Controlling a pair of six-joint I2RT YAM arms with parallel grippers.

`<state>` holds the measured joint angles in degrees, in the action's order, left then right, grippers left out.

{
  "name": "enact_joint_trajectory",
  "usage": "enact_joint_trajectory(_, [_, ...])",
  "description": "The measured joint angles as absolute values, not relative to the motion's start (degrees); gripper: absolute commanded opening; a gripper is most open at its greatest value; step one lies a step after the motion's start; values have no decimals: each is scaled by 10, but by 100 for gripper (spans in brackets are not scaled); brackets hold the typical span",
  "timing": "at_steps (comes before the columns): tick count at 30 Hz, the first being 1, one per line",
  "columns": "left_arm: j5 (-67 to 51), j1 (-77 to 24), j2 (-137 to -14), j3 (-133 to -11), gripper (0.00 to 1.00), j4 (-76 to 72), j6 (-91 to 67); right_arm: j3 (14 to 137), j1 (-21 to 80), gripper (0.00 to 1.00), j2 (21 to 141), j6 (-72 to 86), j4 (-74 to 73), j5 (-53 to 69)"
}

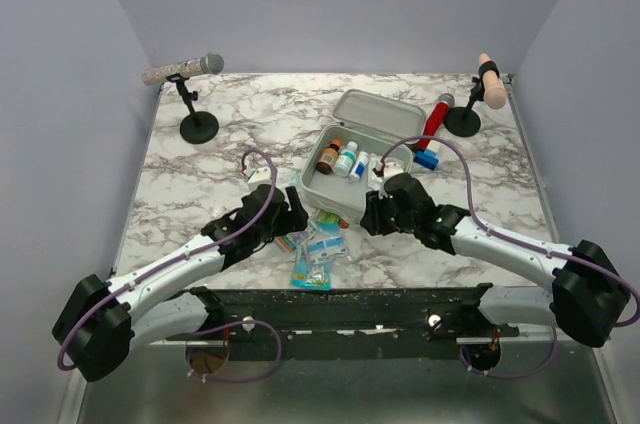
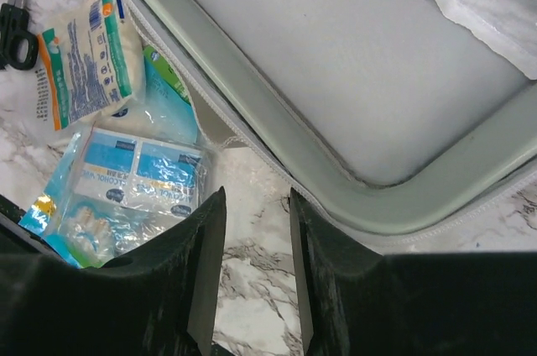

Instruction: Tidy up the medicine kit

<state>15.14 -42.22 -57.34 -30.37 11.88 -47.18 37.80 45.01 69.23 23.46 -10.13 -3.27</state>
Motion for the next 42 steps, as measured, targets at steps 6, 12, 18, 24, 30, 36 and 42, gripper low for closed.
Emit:
enact_joint_trajectory(6, [130, -450, -643, -325, 88, 109, -474, 383, 453, 41, 748, 240, -82, -32])
enact_joint_trajectory(12, [124, -471, -704, -353, 87, 94, -474, 397, 454, 42, 784, 260, -88, -59])
enact_joint_trajectory(18, [124, -474, -748, -382, 86, 91, -465, 419, 454, 46, 791, 270, -99, -81])
enact_joint_trajectory(24, [130, -474, -815, -439, 82, 91, -444, 418, 454, 47, 765, 269, -102, -80])
enact_joint_trajectory(30, [135, -474, -867, -446, 78, 90, -426, 397, 454, 47, 729, 265, -103, -81])
enact_joint_trajectory(36, [149, -481, -900, -464, 78, 81, -406, 372, 454, 47, 716, 264, -110, -81])
enact_joint_trajectory(42, [154, -488, -917, -473, 83, 69, -392, 367, 454, 47, 707, 265, -114, -81])
